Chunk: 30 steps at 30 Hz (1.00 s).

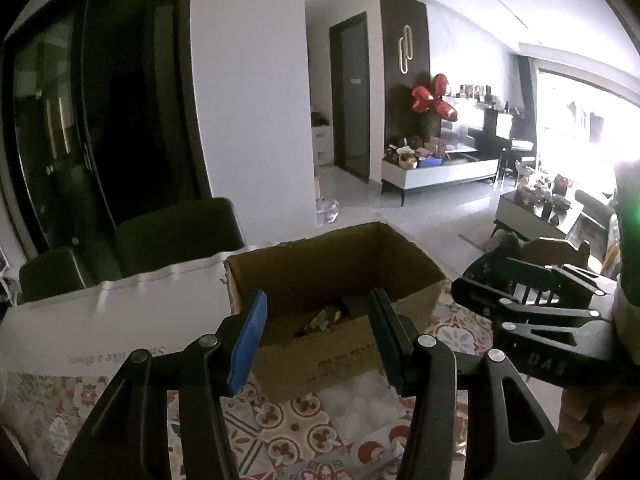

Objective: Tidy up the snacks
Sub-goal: 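Move both tools back toward the remaining snacks on the table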

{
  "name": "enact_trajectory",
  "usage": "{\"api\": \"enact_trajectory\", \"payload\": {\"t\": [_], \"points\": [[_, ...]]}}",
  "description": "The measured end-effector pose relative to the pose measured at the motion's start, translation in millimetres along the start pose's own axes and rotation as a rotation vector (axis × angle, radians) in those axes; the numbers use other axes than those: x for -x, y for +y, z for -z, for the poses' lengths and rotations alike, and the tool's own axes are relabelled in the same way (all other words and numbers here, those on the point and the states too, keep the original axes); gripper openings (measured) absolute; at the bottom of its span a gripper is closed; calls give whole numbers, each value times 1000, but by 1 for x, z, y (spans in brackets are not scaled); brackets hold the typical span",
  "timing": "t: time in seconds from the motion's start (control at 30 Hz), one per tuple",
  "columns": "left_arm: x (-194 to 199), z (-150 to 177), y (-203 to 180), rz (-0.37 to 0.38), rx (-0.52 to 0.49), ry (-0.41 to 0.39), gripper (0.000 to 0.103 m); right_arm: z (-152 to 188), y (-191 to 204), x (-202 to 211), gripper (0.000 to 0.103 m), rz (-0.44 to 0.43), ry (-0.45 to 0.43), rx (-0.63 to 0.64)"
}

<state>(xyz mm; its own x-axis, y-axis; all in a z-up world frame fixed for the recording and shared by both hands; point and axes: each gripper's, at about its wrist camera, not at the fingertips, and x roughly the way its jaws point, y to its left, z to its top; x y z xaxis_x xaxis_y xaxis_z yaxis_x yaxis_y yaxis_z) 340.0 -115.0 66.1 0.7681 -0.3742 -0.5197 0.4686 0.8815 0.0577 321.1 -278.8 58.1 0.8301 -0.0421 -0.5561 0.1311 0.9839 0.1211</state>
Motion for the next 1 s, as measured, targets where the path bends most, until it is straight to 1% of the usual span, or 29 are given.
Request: {"api": "enact_trajectory", "payload": {"t": [0.2, 0.37, 0.57, 0.7, 0.8, 1.0], "points": [[22, 16, -9, 29, -31, -13, 52, 17, 2, 25, 68, -13, -17, -27], [38, 32, -16, 40, -35, -9, 52, 32, 2, 36, 68, -30, -8, -42], [46, 52, -21, 37, -66, -9, 52, 55, 3, 49, 68, -6, -14, -51], [50, 68, -28, 56, -87, 4, 52, 72, 0, 50, 68, -11, 7, -89], [51, 79, -32, 68, -106, 10, 52, 85, -3, 50, 68, 1, 17, -121], [42, 104, -38, 89, -133, 62, 52, 114, -9, 43, 68, 6, 79, -169]]}}
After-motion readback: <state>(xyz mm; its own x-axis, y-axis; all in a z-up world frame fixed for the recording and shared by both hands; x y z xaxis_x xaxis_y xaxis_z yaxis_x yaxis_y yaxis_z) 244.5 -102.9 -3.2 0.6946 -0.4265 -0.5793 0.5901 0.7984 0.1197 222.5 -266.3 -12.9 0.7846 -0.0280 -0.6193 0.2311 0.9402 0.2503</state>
